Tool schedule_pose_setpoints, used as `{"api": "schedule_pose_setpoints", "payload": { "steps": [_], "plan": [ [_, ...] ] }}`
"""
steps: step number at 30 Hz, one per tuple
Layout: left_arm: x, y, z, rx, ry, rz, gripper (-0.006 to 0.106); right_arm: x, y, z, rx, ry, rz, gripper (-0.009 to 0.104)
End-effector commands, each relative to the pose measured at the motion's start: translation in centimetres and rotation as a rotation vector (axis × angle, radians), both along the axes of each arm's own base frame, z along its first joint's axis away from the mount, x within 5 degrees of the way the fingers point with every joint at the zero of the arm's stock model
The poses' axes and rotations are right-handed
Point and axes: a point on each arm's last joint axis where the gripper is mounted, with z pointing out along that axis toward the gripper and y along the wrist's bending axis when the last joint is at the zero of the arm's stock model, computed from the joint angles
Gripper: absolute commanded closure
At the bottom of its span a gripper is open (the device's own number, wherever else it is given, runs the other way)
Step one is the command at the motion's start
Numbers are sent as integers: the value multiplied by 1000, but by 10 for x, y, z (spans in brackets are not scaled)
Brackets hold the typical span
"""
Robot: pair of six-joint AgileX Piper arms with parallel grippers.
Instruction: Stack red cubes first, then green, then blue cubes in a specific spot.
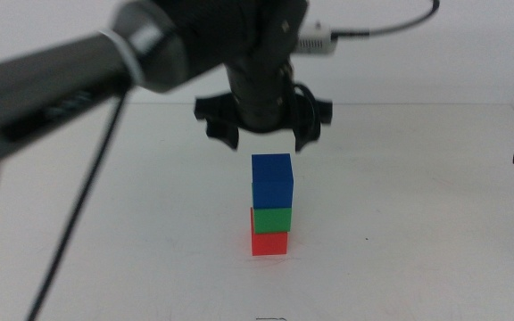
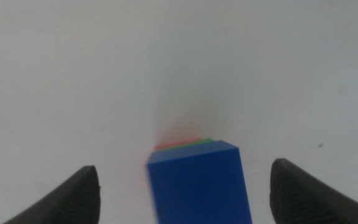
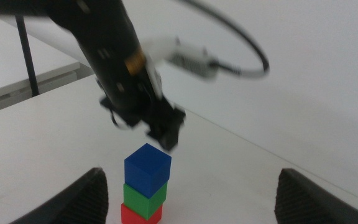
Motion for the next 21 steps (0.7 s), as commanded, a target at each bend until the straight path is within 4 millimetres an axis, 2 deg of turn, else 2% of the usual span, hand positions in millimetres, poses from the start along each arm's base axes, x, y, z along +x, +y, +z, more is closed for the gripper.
{"api": "schedule_pose_setpoints", "payload": {
  "steps": [1, 8, 13, 21],
  "plan": [
    [-16, 19, 57, -64, -158, 1, 7, 1, -1, 14, 47, -87, -15, 13],
    [-42, 67, 116, 54, -356, 31, 7, 1, -1, 14, 47, -87, -15, 13],
    [-55, 108, 142, 107, -389, 70, 7, 1, -1, 14, 47, -87, -15, 13],
    [-64, 173, 174, 150, -545, -2, 7, 1, -1, 14, 46, -86, -15, 13]
  ]
}}
